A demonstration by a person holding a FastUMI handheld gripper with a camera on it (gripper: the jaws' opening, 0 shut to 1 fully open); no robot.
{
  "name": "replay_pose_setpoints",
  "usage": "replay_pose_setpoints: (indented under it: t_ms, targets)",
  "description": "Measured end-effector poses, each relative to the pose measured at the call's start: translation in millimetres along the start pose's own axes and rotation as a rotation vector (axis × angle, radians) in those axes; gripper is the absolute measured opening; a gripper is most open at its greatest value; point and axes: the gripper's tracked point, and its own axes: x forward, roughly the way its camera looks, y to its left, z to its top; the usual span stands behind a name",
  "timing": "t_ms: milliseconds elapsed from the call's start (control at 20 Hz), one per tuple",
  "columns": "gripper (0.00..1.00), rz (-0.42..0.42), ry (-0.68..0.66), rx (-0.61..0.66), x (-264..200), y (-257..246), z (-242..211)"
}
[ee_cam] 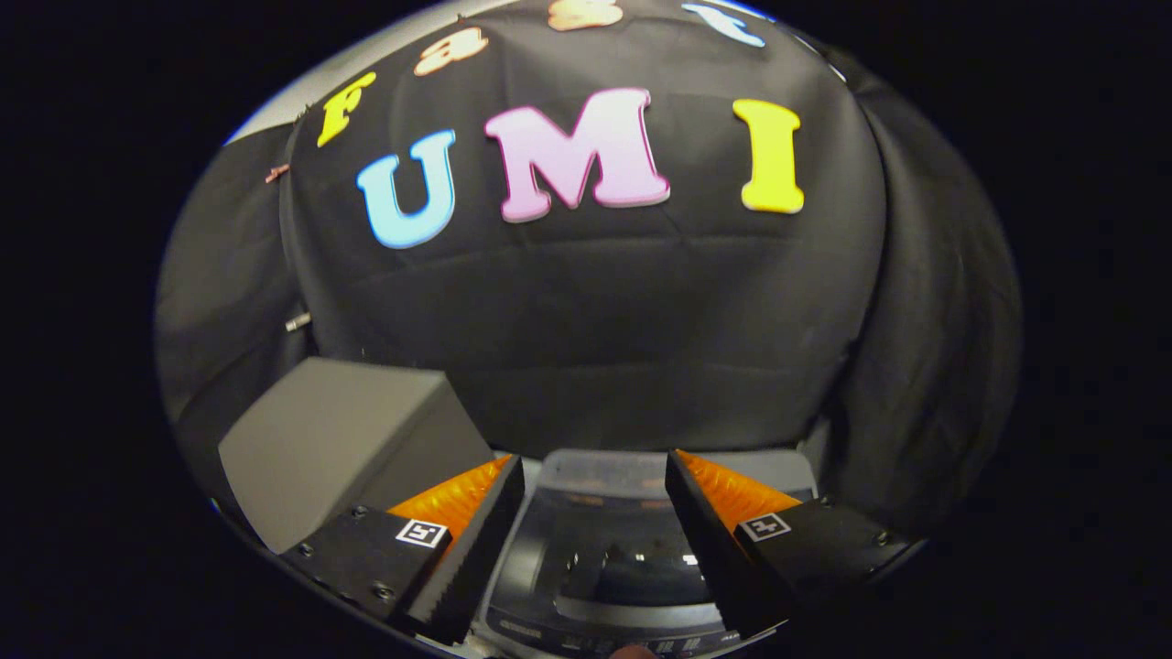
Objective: Put the clothes into the washing machine and then close the washing machine lid.
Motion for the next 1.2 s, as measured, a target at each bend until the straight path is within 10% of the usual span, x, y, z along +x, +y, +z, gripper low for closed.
replay_pose_setpoints:
  t_ms: [450,1200]
  targets:
    - [0.98,-0.098,-0.598,-0.117,-52,17,146]
    - [0.98,-0.110,-0.532,-0.062,-78,97,117]
